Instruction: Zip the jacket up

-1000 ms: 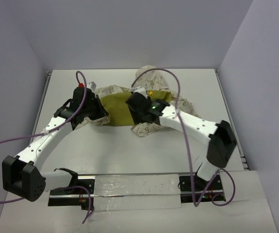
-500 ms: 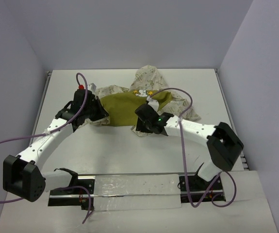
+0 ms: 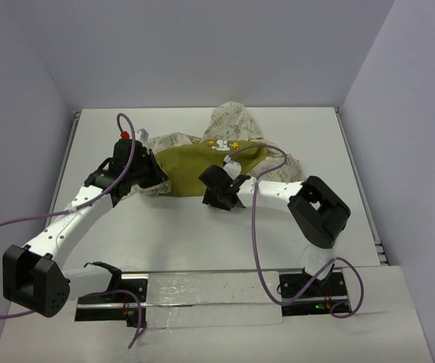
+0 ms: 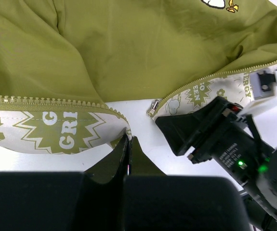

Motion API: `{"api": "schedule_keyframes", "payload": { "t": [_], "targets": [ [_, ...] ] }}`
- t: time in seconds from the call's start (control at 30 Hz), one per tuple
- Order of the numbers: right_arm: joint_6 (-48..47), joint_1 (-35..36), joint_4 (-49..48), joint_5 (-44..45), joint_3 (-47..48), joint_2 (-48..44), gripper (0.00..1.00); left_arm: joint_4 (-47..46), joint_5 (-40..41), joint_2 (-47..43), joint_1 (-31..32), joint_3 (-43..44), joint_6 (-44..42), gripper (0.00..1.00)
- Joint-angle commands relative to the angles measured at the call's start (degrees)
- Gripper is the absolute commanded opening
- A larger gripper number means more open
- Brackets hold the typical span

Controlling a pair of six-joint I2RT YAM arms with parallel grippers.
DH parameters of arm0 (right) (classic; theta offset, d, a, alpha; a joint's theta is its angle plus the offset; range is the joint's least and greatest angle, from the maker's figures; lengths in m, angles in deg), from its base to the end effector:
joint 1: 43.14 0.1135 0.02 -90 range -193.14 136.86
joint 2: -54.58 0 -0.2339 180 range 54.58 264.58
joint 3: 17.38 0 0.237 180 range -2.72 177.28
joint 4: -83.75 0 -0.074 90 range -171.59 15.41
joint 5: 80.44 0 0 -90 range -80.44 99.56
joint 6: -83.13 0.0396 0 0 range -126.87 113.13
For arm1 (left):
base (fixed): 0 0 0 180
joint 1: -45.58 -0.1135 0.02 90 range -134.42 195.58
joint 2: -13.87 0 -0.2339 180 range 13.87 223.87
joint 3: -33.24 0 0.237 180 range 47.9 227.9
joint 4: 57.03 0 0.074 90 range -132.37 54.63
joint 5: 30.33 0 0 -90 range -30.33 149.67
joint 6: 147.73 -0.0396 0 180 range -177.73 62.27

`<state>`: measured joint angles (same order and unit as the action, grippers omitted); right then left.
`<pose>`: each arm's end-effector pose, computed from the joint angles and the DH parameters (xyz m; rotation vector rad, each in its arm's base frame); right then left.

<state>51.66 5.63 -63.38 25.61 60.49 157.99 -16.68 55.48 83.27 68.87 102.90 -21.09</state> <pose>0.2368 0.2536 0.1434 0.3208 2.5524 0.3708 0.2391 -0.1061 0.2604 -0.2333 2.3371 -0.6202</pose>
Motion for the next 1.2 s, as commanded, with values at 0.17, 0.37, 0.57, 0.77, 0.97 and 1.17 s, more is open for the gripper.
{"api": "schedule_keyframes", "payload": {
  "t": [0.17, 0.37, 0.57, 0.77, 0.97, 1.17],
  "targets": [
    [2.2, 0.4, -0.9, 3.6, 2.3, 4.4, 0.52, -0.6, 0.9, -2.6, 0.3, 0.6, -1.7, 0.0],
    [2.2, 0.5, -1.1, 3.4, 2.1, 5.8, 0.41, -0.4, 1.0, -3.1, 0.4, 0.3, -1.8, 0.0],
    [2.2, 0.6, -0.8, 4.2, 1.3, 4.4, 0.31, -0.4, 1.0, -3.5, 0.4, 0.2, -1.9, 0.0],
    [0.7, 0.8, -2.5, 4.9, -2.1, -1.3, 0.07, -0.7, 1.1, -3.5, 0.3, -0.2, -1.8, 0.0],
    [-10.3, 0.8, -13.6, -0.9, -9.6, -11.2, 0.0, -6.6, -2.4, -3.8, 0.7, -3.5, 0.2, 0.0],
    [-24.2, 0.4, -21.5, -9.0, -18.2, -23.7, 0.0, -16.3, -8.1, -7.6, 1.1, -9.6, 2.3, 0.0]
  ]
}}
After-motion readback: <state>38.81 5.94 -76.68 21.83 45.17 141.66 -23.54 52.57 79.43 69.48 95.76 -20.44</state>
